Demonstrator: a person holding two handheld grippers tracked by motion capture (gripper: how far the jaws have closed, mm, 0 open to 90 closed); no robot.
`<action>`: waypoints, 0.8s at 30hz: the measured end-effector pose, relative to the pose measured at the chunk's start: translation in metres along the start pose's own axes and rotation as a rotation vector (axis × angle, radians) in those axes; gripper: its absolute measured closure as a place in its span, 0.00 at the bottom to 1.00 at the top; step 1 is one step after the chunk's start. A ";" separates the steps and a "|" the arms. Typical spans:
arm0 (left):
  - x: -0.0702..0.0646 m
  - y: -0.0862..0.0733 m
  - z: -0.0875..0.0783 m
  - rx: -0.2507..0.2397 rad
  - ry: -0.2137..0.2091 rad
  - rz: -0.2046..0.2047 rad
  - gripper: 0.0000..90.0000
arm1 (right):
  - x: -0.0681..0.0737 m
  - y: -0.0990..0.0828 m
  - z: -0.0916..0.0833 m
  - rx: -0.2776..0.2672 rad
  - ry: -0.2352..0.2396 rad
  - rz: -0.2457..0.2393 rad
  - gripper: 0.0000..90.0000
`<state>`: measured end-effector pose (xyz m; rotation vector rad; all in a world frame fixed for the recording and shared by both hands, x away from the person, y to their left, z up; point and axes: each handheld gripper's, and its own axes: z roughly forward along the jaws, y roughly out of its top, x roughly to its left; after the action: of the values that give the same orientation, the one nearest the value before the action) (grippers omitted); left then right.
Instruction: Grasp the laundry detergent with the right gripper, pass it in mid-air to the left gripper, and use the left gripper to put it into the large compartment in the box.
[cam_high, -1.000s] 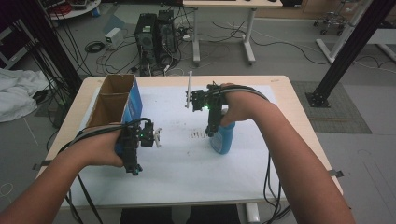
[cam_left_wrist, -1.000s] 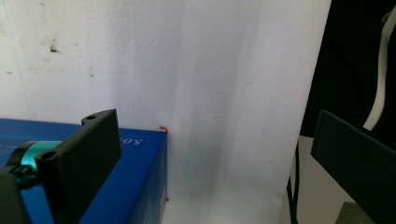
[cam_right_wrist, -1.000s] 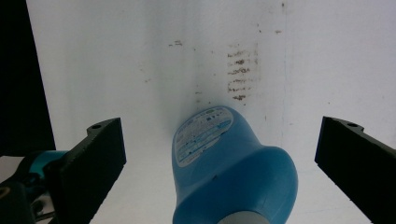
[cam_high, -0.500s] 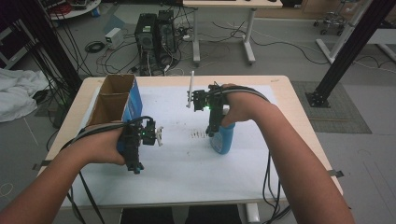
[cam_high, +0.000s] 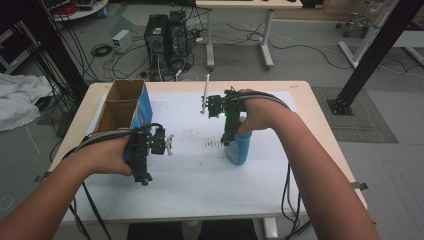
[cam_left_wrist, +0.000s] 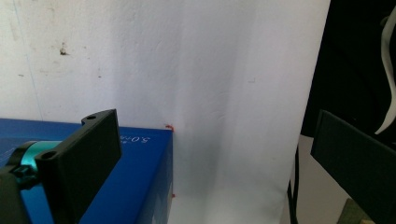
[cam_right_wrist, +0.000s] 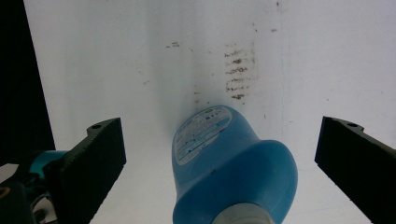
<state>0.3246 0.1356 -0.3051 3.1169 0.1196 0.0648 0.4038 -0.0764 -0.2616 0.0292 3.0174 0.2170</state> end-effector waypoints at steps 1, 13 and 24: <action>0.000 0.000 0.000 0.001 0.002 0.000 0.02 | 0.000 0.000 0.001 0.002 0.002 0.000 0.01; -0.003 -0.001 0.002 -0.017 0.010 0.014 0.02 | 0.007 0.001 -0.008 -0.079 -0.006 0.047 0.01; -0.009 -0.001 0.000 -0.023 0.018 0.024 0.02 | 0.007 -0.006 -0.008 -0.240 -0.048 0.170 0.01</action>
<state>0.3158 0.1355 -0.3055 3.0951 0.0811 0.0940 0.3957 -0.0836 -0.2556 0.2654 2.9190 0.5829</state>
